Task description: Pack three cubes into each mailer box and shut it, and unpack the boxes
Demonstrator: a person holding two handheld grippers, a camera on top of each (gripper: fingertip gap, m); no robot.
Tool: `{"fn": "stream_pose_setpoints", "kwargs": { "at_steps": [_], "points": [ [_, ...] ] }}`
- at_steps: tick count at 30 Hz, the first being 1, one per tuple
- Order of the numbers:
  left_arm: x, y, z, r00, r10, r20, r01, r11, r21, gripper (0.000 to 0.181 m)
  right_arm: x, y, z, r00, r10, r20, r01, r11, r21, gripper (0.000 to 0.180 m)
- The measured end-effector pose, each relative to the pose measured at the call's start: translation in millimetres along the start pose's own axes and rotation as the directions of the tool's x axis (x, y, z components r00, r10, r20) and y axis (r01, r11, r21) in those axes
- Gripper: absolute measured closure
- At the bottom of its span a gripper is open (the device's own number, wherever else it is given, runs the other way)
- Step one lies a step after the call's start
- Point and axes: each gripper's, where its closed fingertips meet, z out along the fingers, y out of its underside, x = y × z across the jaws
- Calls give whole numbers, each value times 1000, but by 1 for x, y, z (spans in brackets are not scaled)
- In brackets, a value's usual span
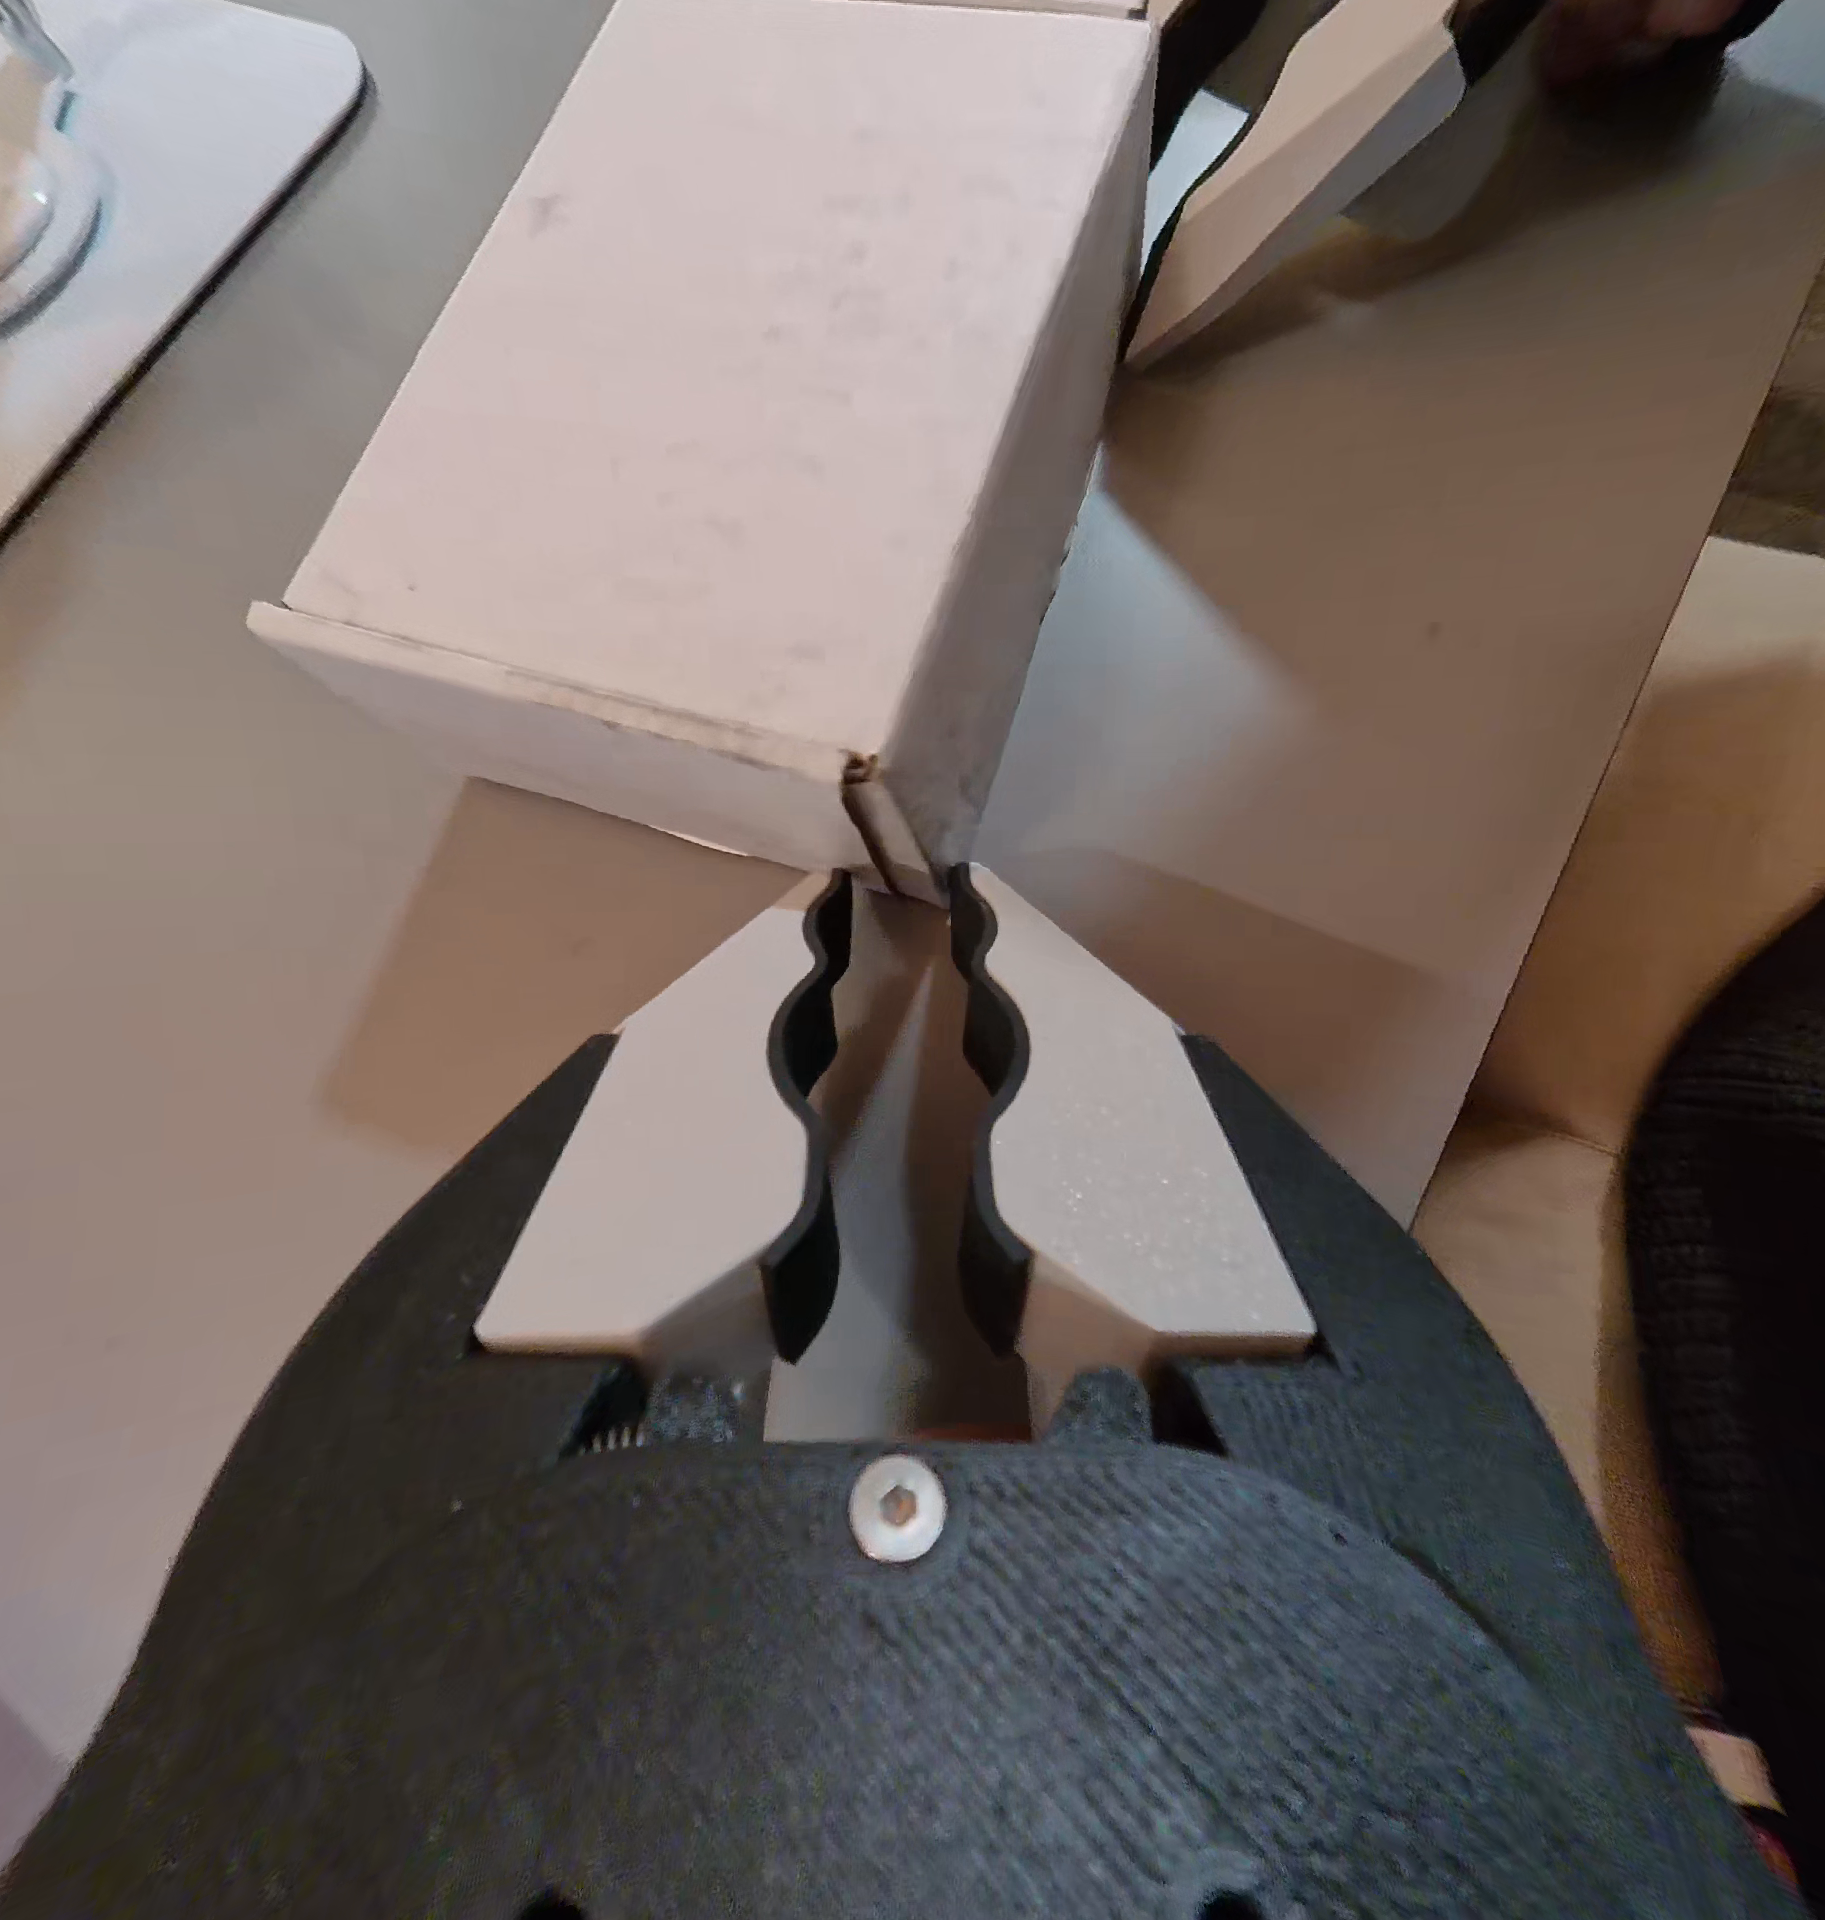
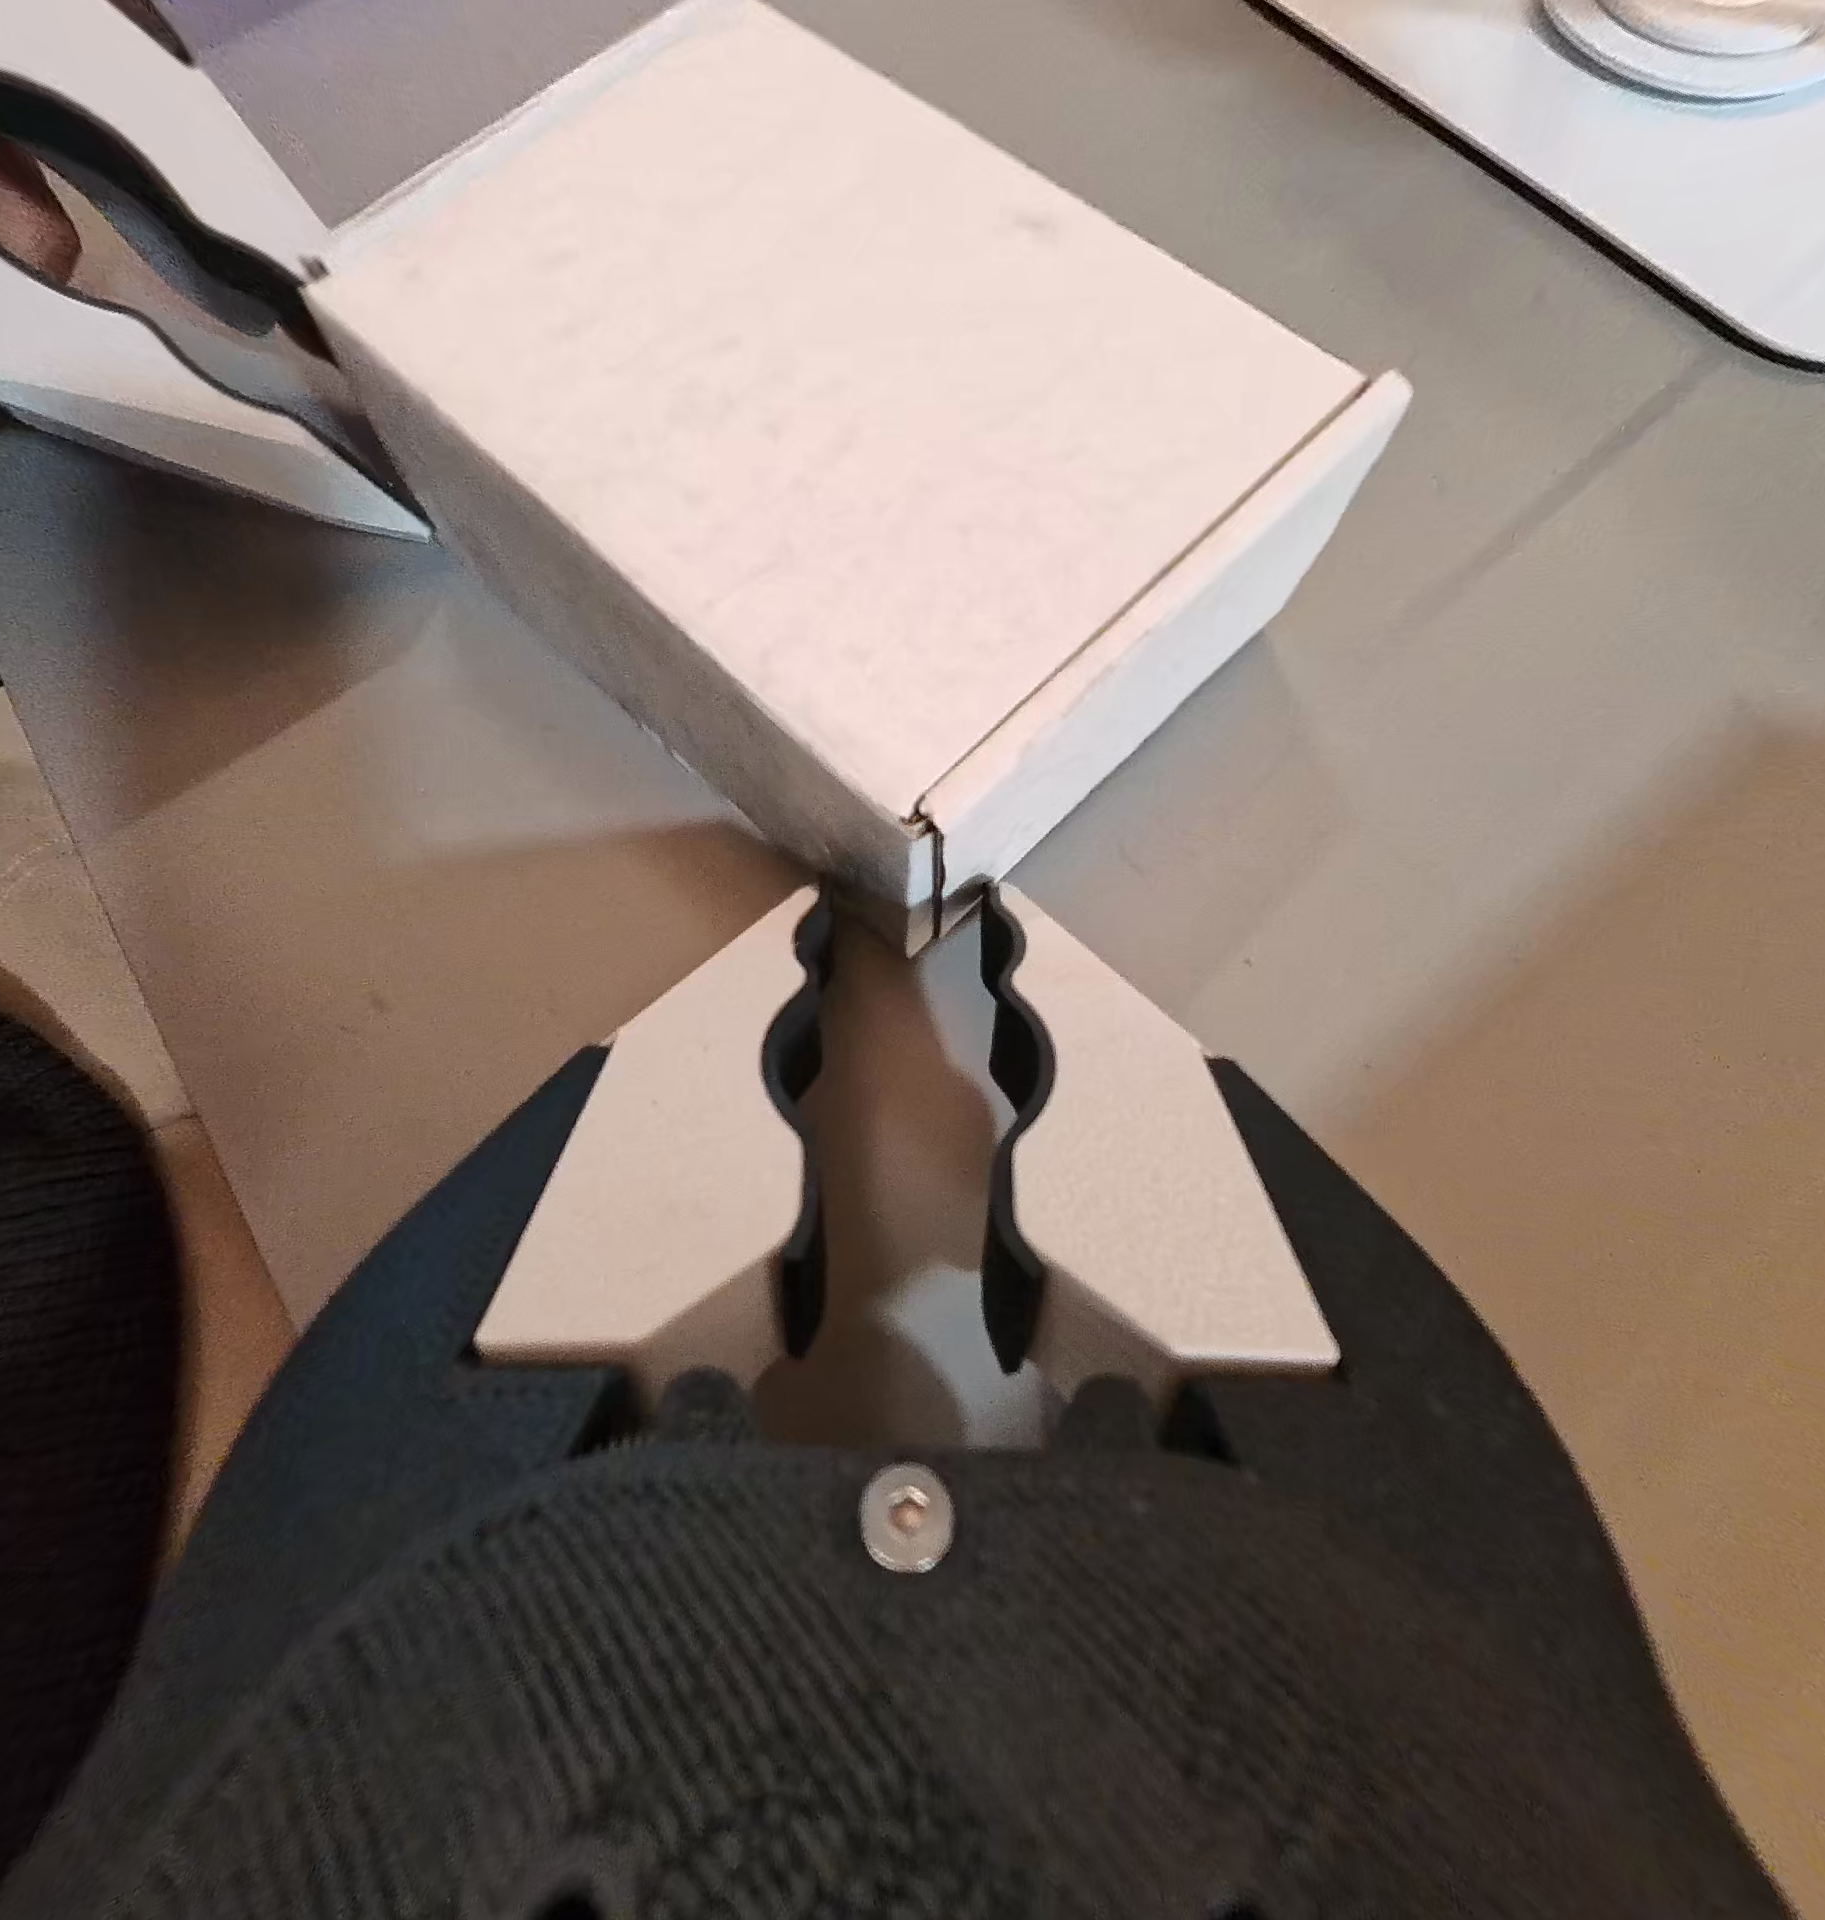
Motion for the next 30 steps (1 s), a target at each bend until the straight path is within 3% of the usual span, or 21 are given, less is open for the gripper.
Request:
{"fn": "stream_pose_setpoints", "kwargs": {
  "at_steps": [3, 8, 12, 15, 19, 25, 27, 30],
  "points": [
    [-3, 0, 2, 998, 40, 57, -39, 999, -10, 164, 0, 1, -1, 1000, -10, -6, 10, 1000, -2, 154],
    [-5, 1, 2, 999, 2, 39, -1, 1000, -16, 160, 0, 0, -1, 1000, -14, -10, 14, 1000, 2, 153],
    [-3, 1, 2, 1000, -19, -3, 19, 1000, -11, 105, 1, 0, 0, 1000, -13, -14, 13, 1000, 0, 134],
    [-7, 0, 4, 999, -30, -17, 30, 999, -13, 90, 3, -2, 0, 1000, -2, -7, 2, 1000, 7, 127],
    [-8, -7, 5, 998, -41, -46, 42, 999, 17, 90, 4, -9, 1, 1000, 10, 28, -11, 999, 40, 124],
    [-6, -11, 6, 1000, 17, -17, -17, 999, 33, 116, -3, -8, 3, 998, -20, 55, 19, 999, 26, 125],
    [-12, -10, 6, 998, 46, 38, -48, 998, 33, 134, -1, -6, 2, 999, -37, 36, 36, 999, 21, 134],
    [-10, -9, 5, 997, 71, 38, -72, 997, 35, 135, -3, -3, -2, 998, -37, 60, 36, 999, 22, 139]
  ]
}}
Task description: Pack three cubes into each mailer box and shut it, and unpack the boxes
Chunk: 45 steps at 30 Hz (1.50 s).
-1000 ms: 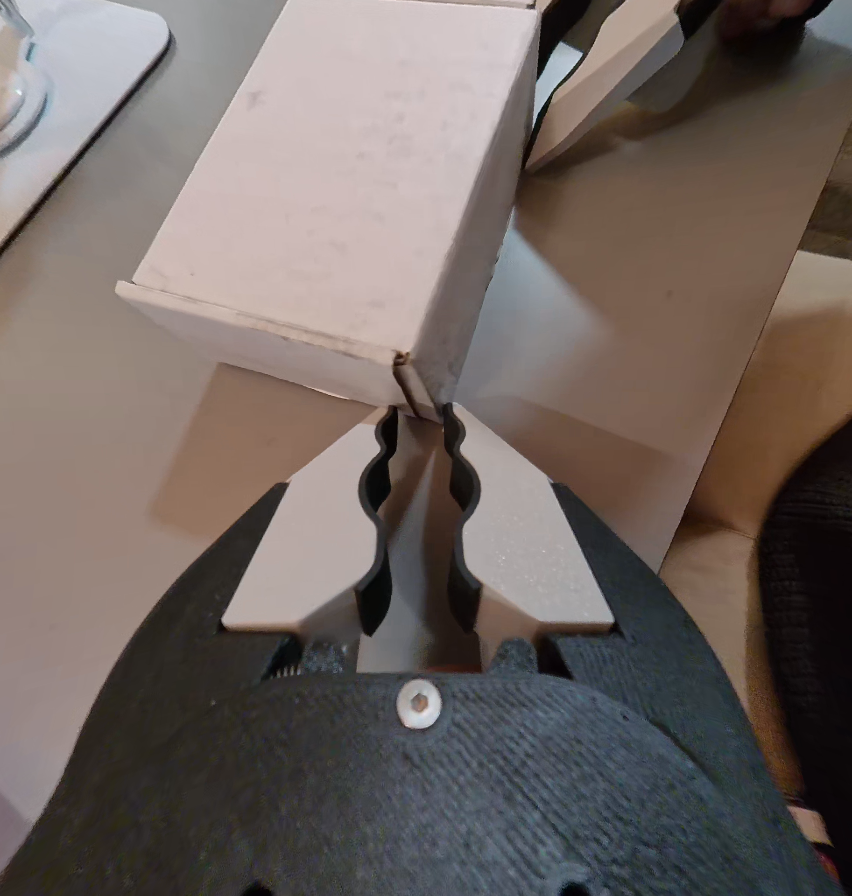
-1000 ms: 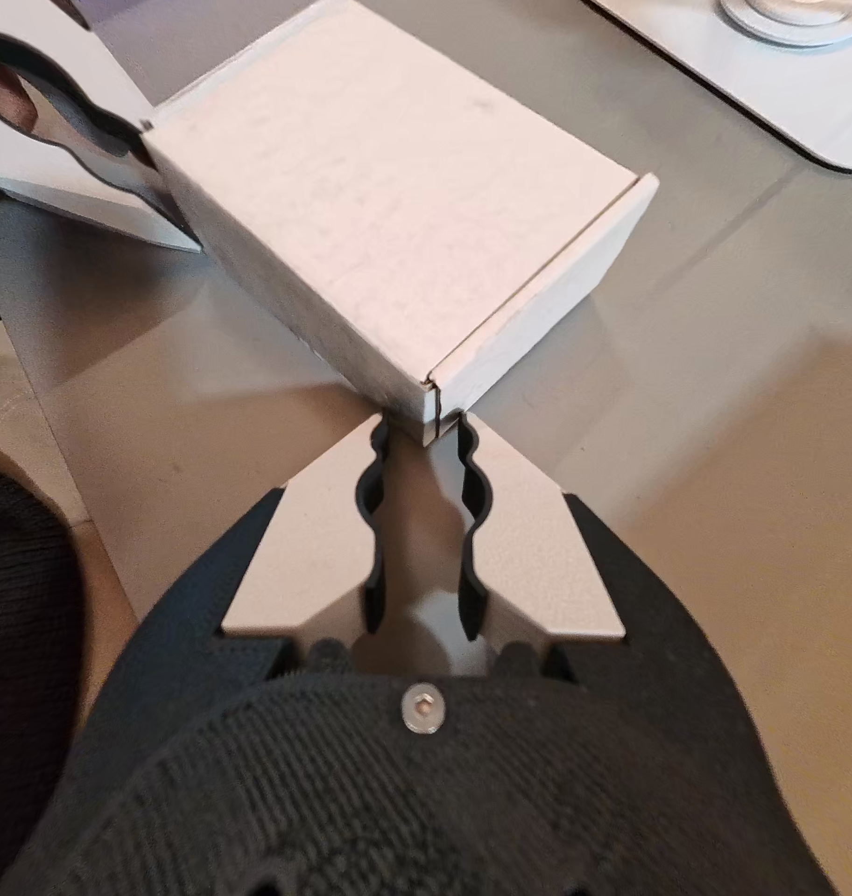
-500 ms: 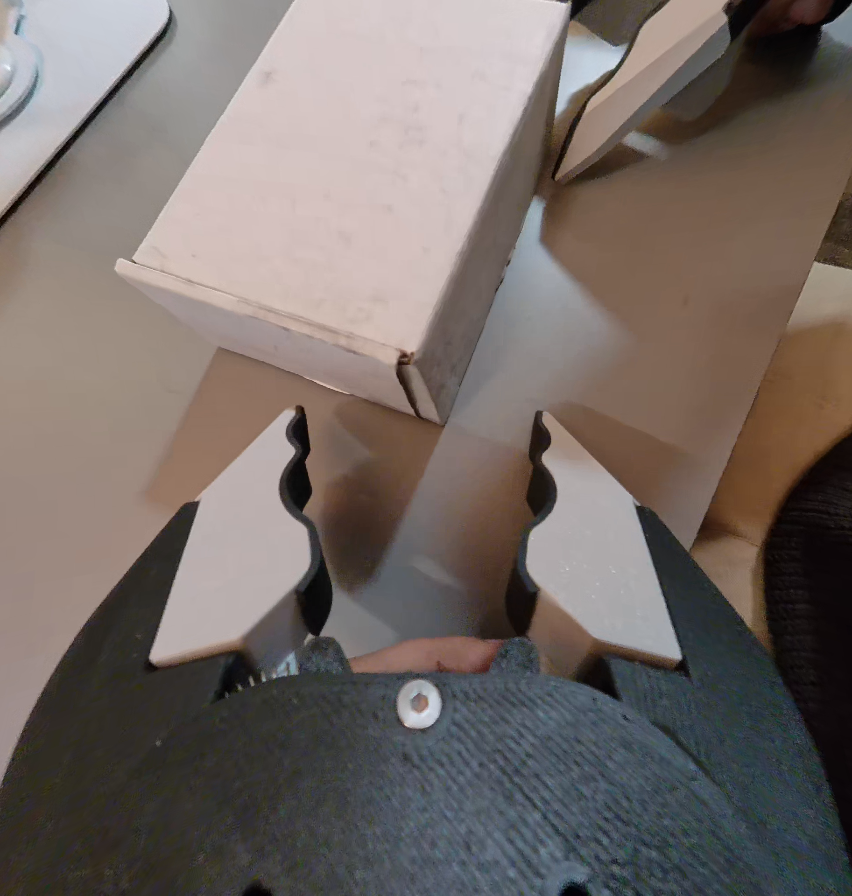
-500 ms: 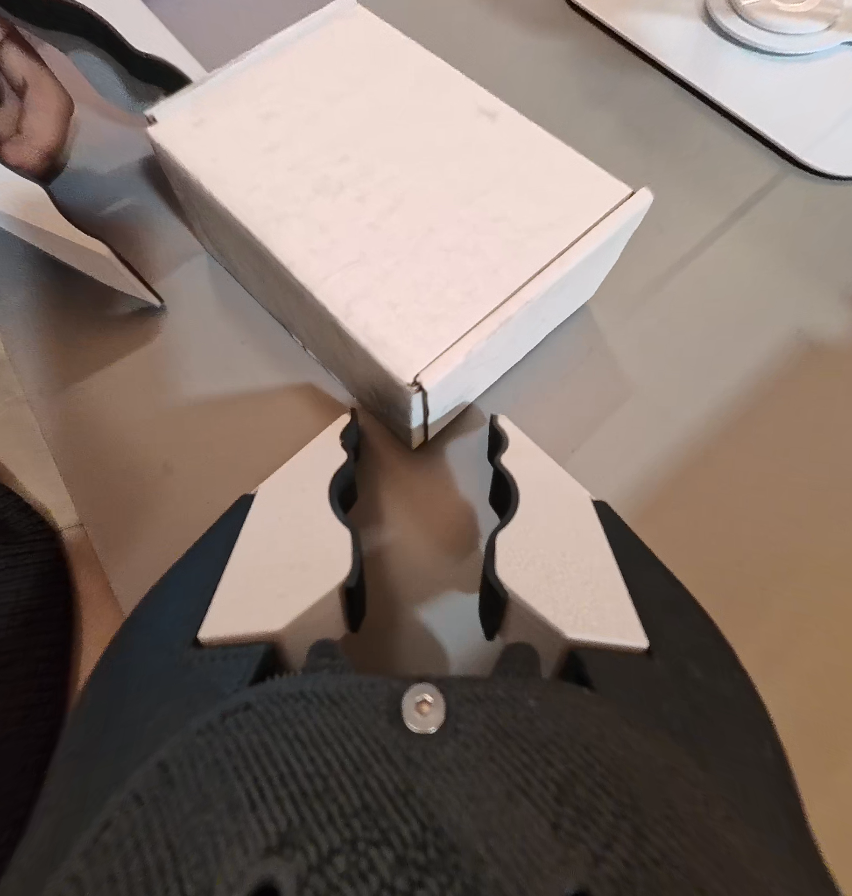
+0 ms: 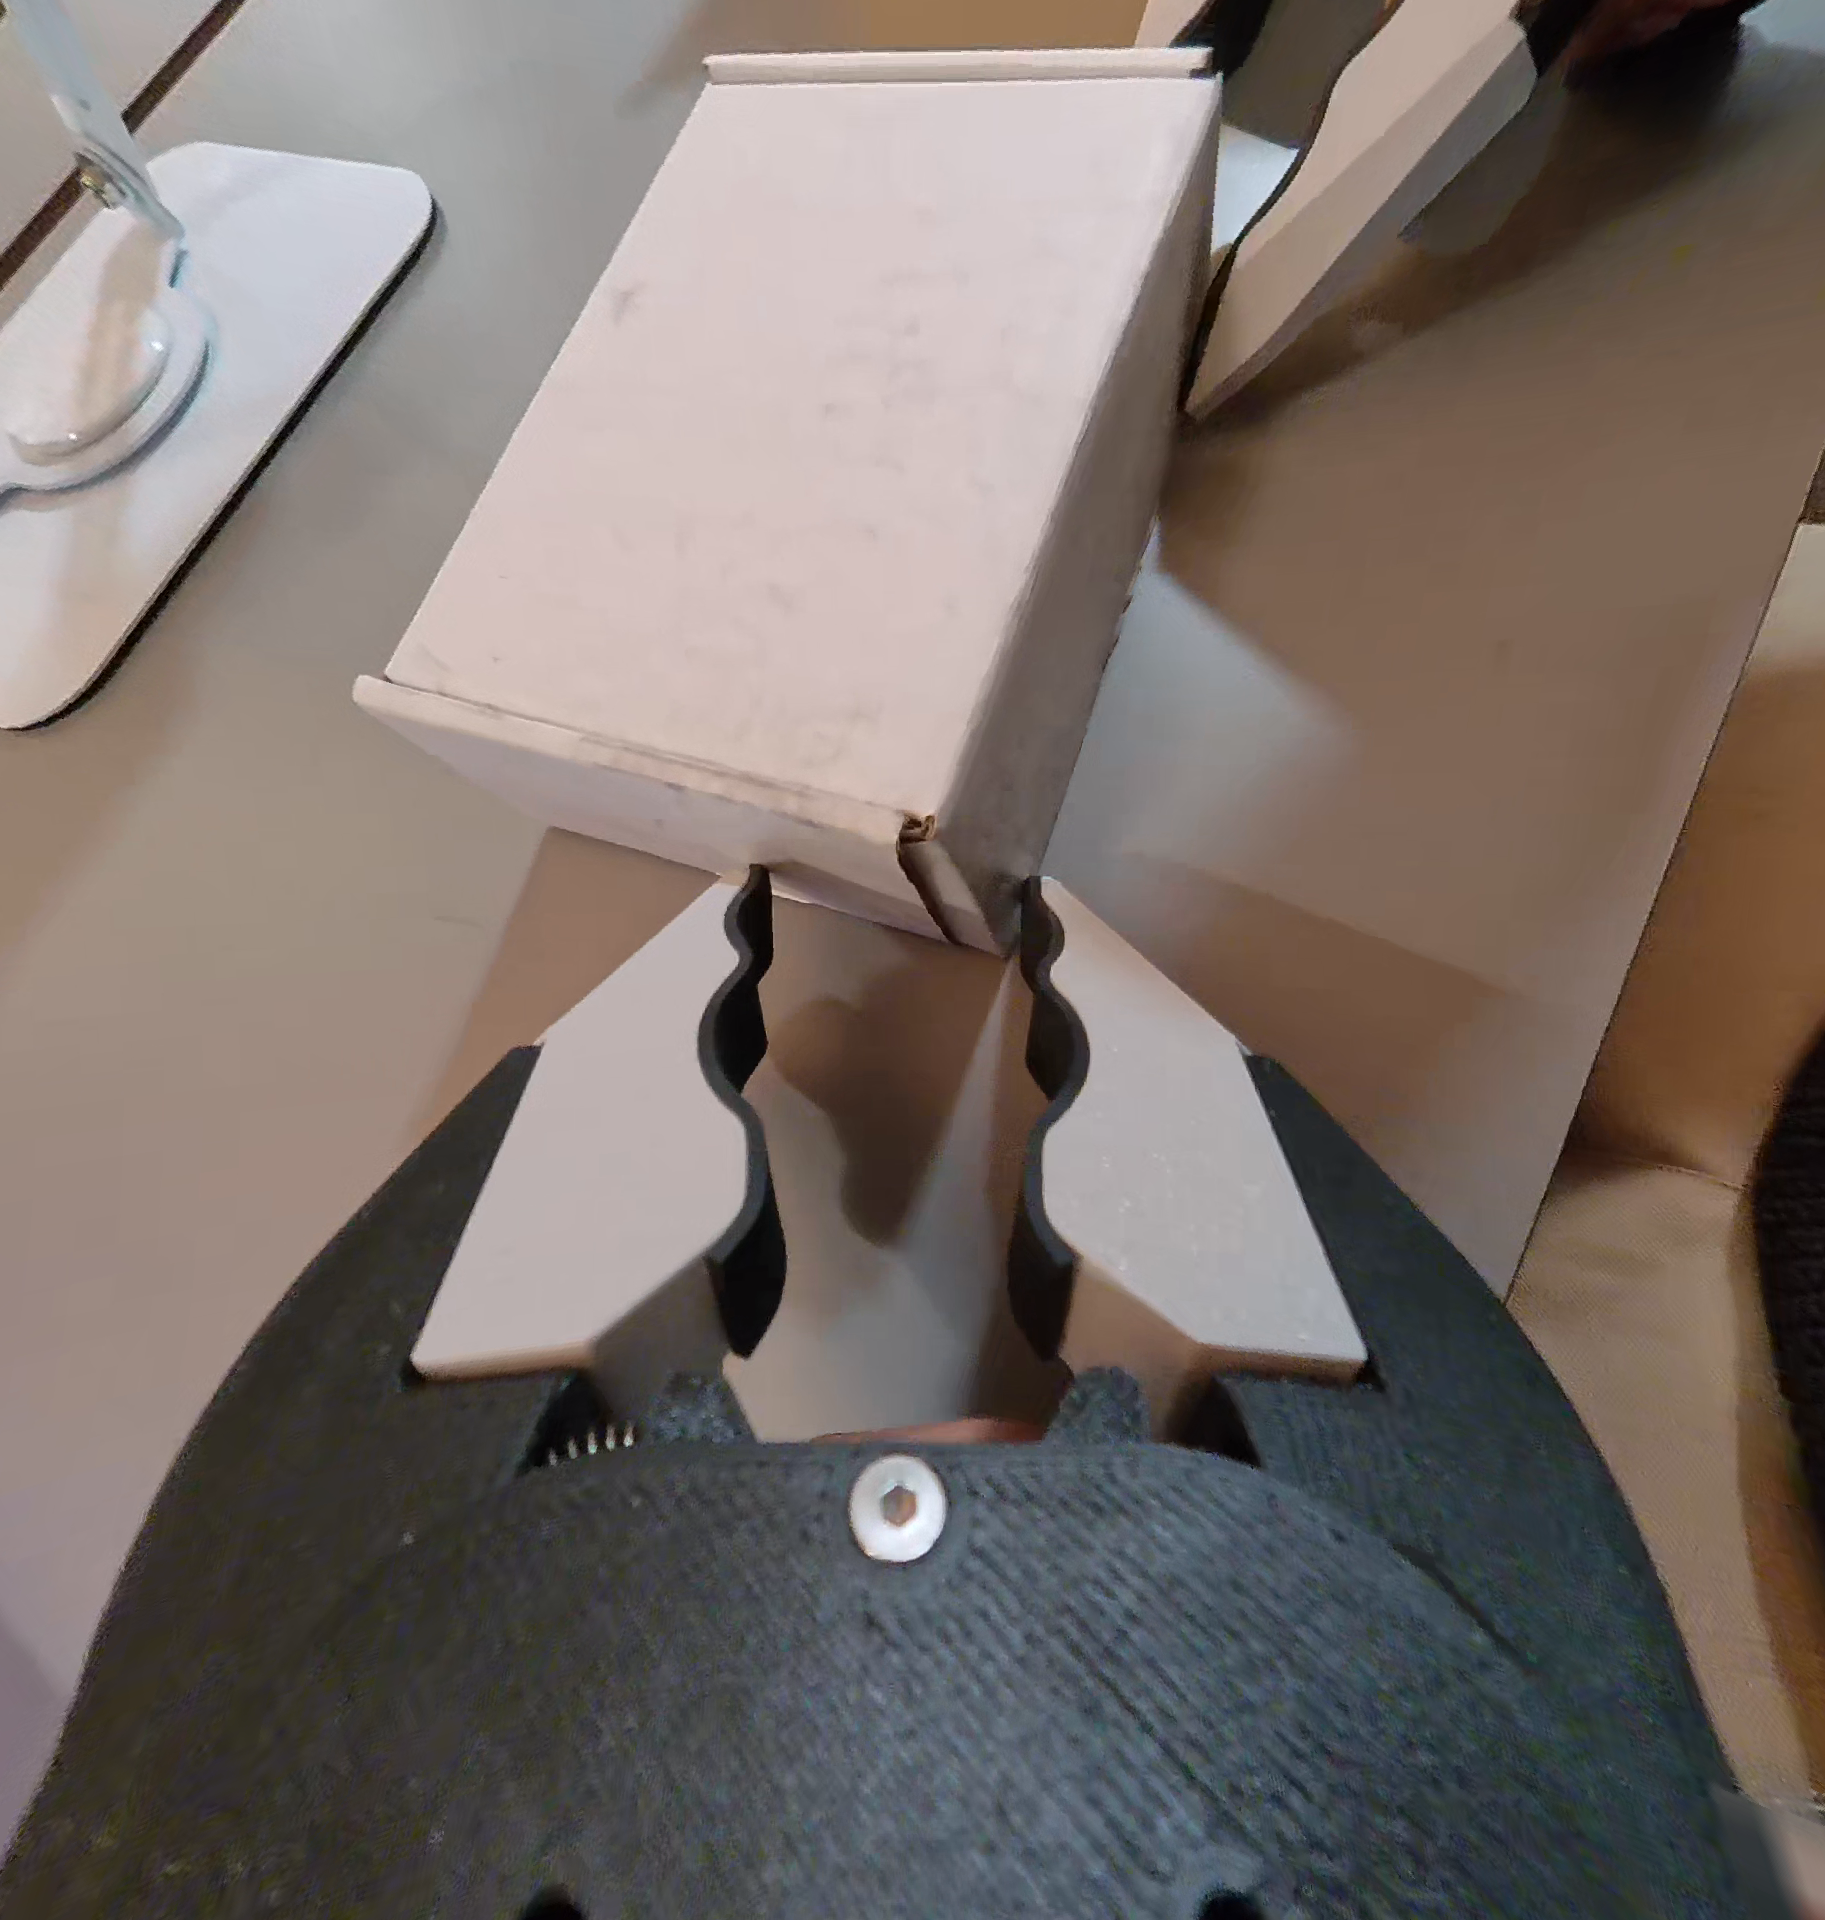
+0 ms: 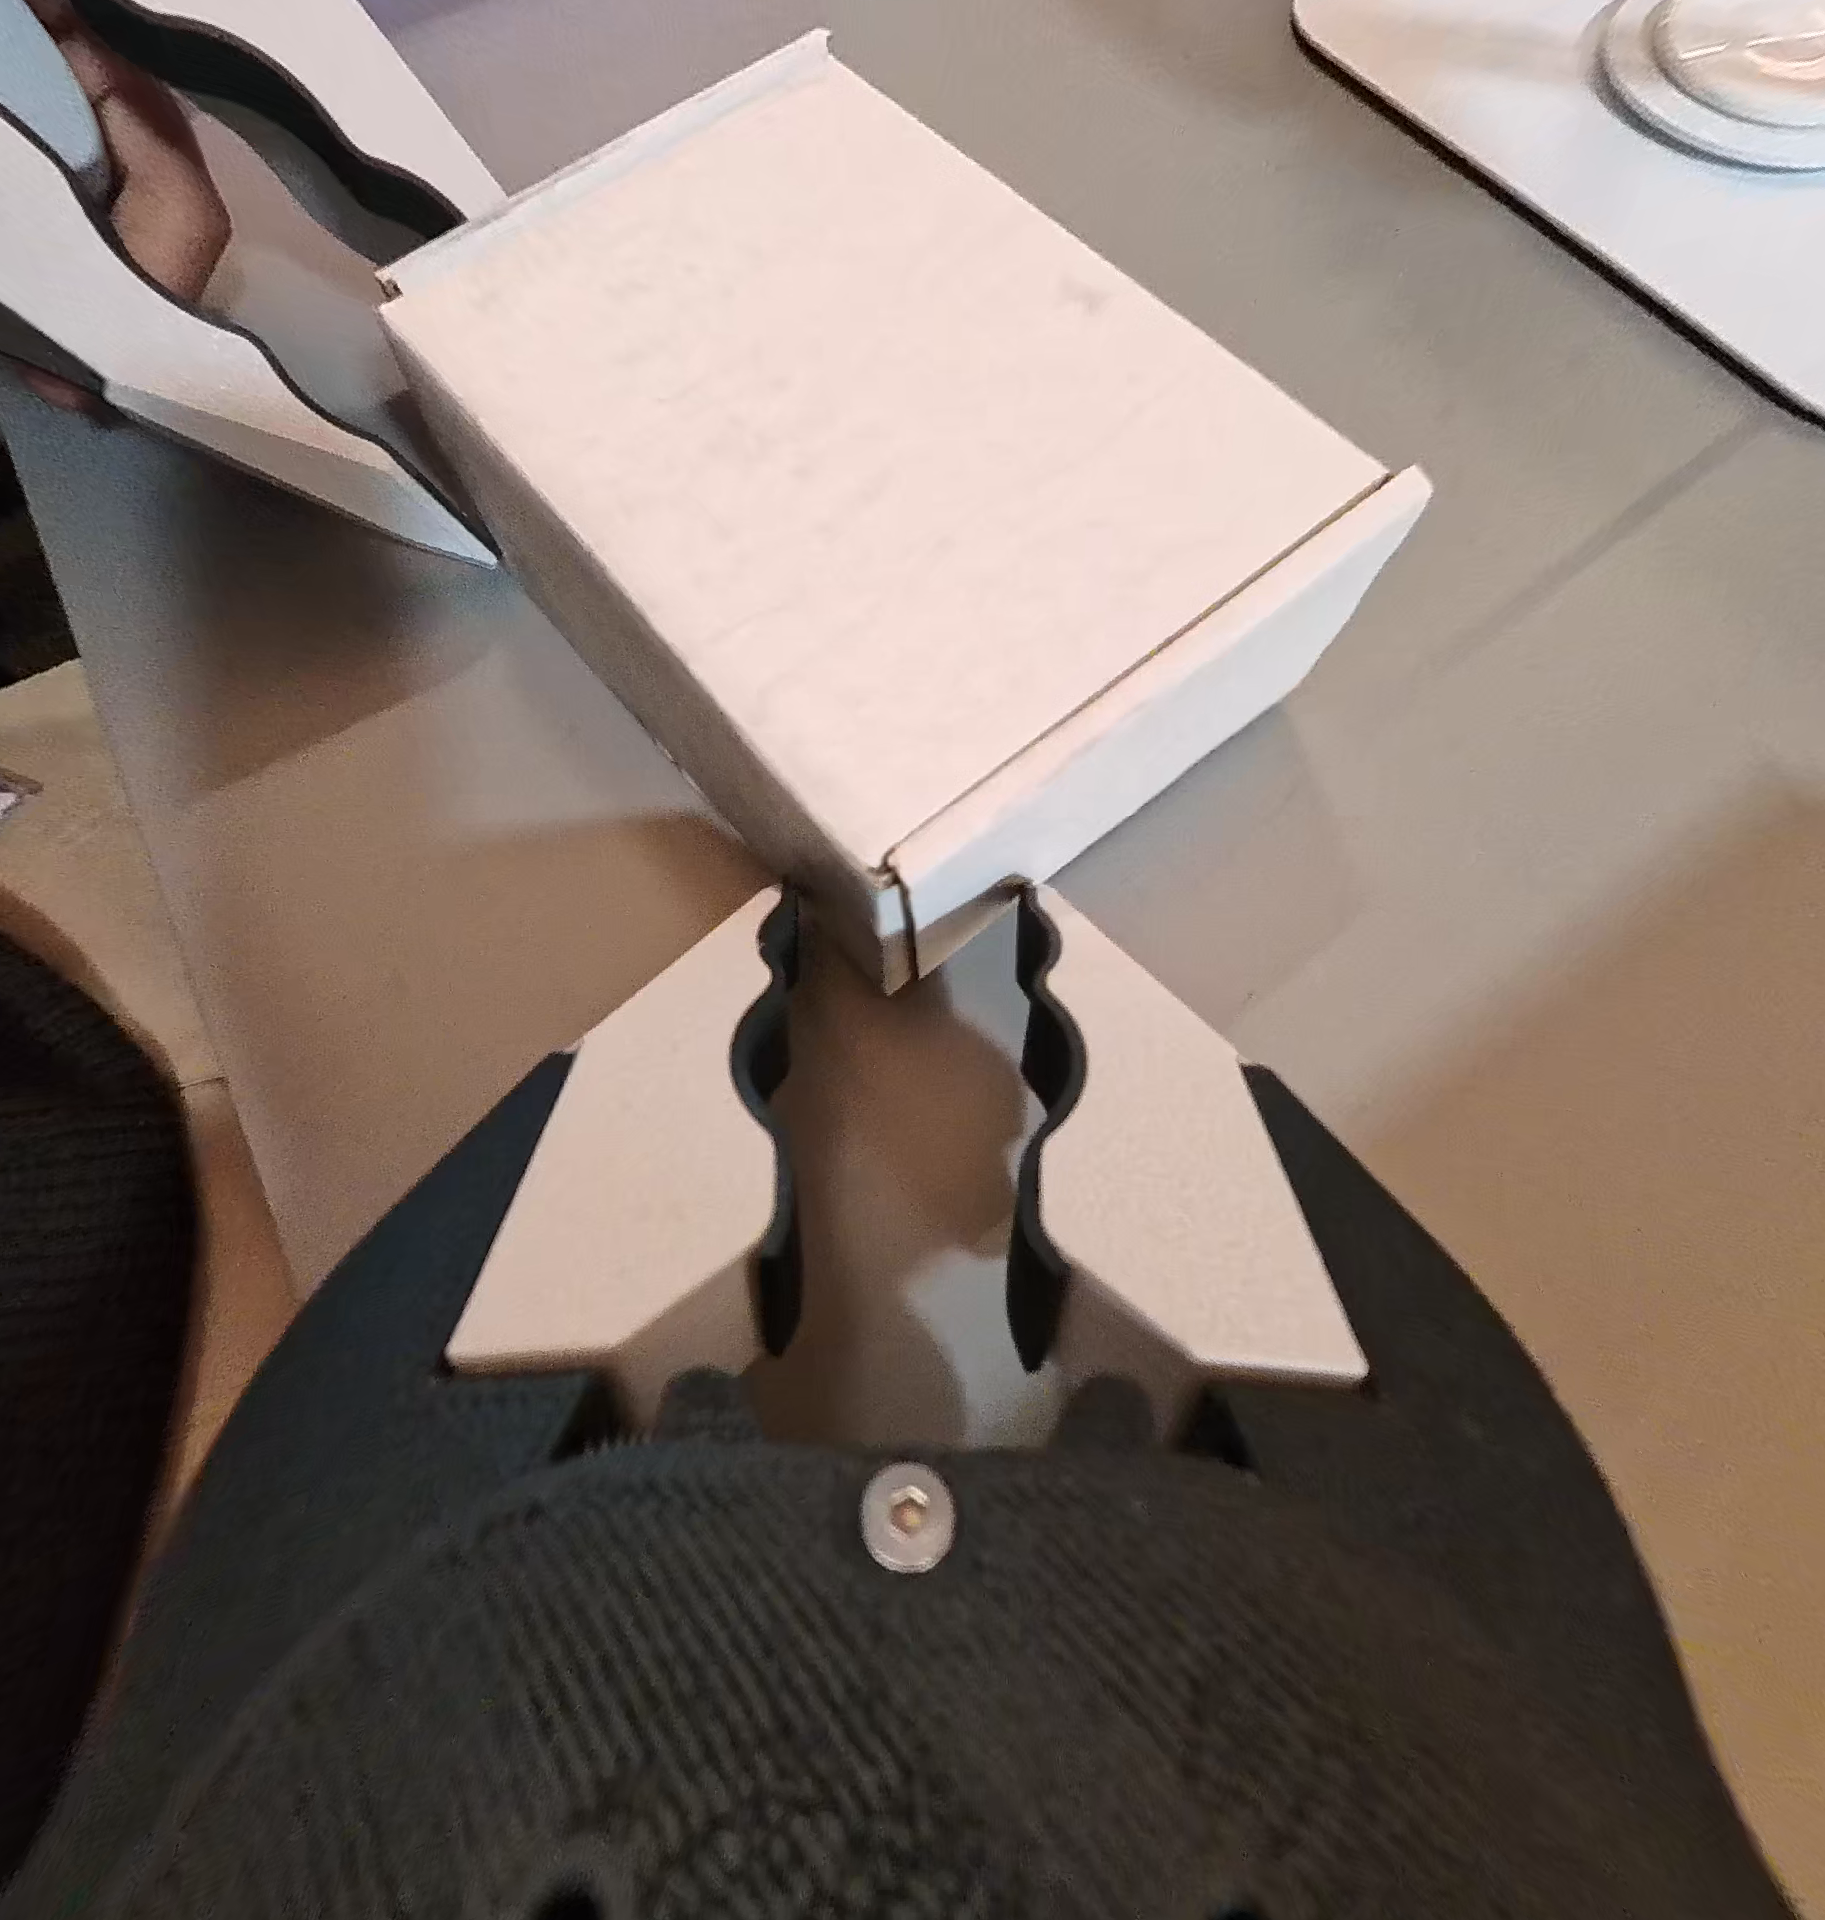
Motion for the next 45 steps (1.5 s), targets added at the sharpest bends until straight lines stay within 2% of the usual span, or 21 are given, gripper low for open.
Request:
{"fn": "stream_pose_setpoints", "kwargs": {
  "at_steps": [18, 25, 33, 39, 45],
  "points": [
    [5, 0, -3, 993, 114, 9, -114, 993, 18, 137, -3, 2, -2, 1000, -16, -6, 16, 999, -35, 141],
    [5, 2, -3, 987, 159, 13, -159, 987, 13, 144, -3, 3, -3, 1000, -11, -5, 10, 999, -52, 143],
    [7, 5, -2, 990, 142, 17, -142, 990, -5, 142, 0, 1, -2, 1000, -1, -15, 1, 1000, -14, 141],
    [15, 7, -7, 991, 116, -70, -115, 993, 12, 141, 0, 2, -3, 1000, 3, -6, -3, 1000, -2, 142],
    [13, 6, -7, 993, 94, -76, -93, 996, 14, 144, 0, 2, -2, 1000, 14, -3, -14, 1000, -13, 142]
  ]
}}
